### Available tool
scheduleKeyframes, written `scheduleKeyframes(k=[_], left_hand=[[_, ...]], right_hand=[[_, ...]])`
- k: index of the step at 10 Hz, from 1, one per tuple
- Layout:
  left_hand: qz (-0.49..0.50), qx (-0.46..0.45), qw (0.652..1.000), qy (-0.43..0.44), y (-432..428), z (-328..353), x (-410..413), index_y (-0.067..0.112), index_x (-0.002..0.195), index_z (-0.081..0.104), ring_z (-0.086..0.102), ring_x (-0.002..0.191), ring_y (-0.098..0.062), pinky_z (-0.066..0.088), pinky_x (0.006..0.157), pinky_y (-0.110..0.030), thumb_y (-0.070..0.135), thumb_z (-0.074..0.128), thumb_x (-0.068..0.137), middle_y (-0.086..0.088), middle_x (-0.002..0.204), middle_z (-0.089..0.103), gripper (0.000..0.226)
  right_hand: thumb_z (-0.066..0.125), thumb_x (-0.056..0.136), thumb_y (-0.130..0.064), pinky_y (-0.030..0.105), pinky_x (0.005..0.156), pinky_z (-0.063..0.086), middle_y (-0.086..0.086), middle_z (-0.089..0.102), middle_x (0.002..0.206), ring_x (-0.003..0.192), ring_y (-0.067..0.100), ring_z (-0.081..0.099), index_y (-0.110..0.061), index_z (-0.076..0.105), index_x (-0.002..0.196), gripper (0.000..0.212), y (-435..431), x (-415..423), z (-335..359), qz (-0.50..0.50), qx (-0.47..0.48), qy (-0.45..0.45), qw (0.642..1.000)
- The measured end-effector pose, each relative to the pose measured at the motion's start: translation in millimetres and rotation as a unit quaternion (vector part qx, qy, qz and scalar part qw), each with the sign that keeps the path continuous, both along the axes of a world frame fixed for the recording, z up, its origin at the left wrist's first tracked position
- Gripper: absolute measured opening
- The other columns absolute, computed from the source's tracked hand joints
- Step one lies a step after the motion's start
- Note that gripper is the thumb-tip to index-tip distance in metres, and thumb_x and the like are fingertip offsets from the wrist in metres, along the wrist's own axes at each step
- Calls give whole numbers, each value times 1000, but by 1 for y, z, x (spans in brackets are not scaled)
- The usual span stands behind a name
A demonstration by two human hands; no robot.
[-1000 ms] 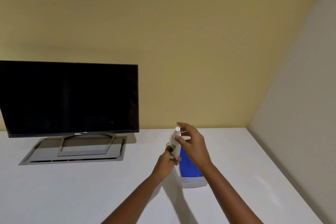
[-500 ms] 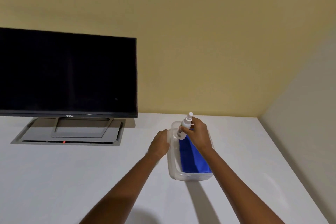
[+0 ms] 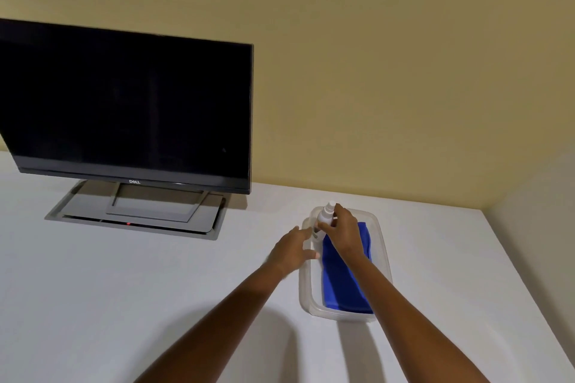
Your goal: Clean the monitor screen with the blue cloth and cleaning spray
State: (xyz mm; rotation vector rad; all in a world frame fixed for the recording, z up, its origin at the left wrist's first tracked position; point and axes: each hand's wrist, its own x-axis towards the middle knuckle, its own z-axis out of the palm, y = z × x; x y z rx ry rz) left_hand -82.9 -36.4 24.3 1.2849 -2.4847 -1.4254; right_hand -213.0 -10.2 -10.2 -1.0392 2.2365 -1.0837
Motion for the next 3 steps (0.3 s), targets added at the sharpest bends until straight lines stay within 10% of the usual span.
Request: scheduleKeyframes(k=[3], left_hand=[[4, -11, 1000, -21, -4, -7, -1, 19, 143, 26, 30, 139, -28, 28, 112, -36, 22, 53, 91, -10, 154, 24, 59]], right_hand=[[66, 79, -6, 31, 77, 46, 15, 62, 103, 88, 21, 54, -3, 54, 104, 28, -14, -9, -26, 35, 18, 30, 999]])
